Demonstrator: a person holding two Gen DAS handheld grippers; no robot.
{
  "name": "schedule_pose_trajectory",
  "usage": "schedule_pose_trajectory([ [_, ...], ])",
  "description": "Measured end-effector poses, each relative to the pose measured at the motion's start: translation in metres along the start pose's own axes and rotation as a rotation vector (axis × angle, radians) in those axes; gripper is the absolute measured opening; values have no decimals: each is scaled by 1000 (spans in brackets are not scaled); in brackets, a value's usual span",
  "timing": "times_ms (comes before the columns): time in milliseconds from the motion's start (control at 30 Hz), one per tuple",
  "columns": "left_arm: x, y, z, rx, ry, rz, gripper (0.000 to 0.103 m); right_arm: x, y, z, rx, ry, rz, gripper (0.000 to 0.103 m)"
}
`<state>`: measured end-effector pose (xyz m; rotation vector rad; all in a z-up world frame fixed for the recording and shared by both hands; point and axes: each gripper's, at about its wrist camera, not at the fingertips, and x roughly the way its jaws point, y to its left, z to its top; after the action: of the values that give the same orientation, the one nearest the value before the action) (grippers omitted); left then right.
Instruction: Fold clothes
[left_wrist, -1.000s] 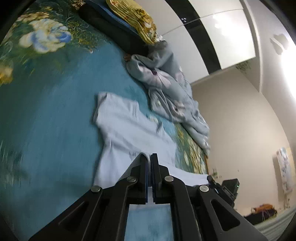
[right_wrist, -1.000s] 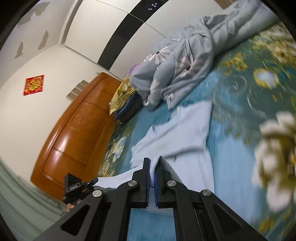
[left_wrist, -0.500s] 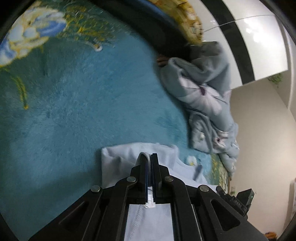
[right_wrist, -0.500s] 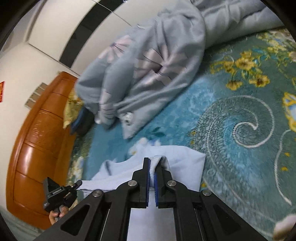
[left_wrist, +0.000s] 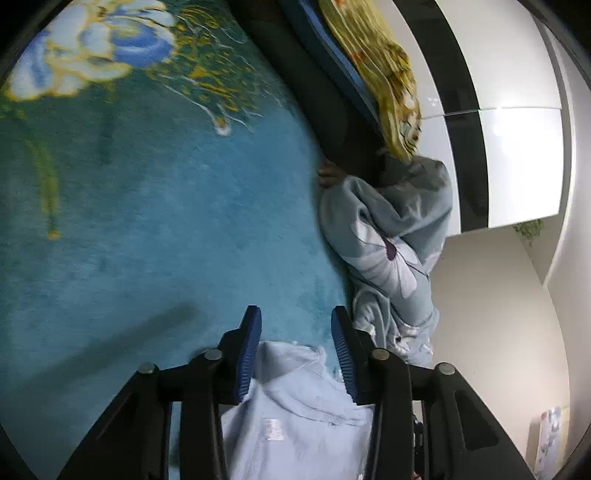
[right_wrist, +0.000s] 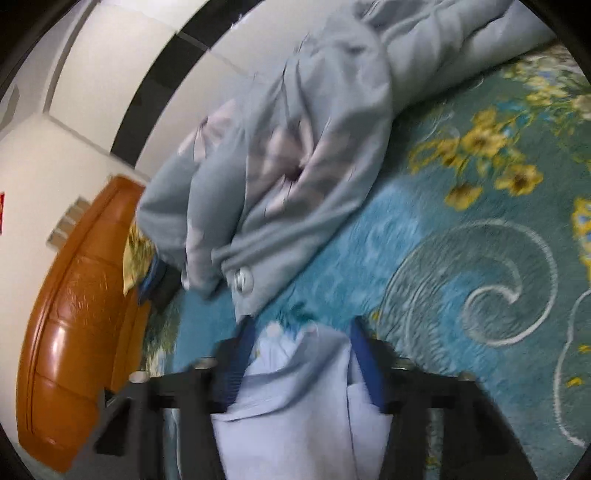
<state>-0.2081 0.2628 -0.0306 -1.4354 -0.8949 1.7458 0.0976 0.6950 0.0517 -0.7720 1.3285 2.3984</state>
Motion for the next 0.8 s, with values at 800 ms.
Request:
schedule_pose_trajectory([
  [800, -85, -8, -159, 317, 208, 242, 49, -79, -37, -161, -71, 204, 52, 59],
])
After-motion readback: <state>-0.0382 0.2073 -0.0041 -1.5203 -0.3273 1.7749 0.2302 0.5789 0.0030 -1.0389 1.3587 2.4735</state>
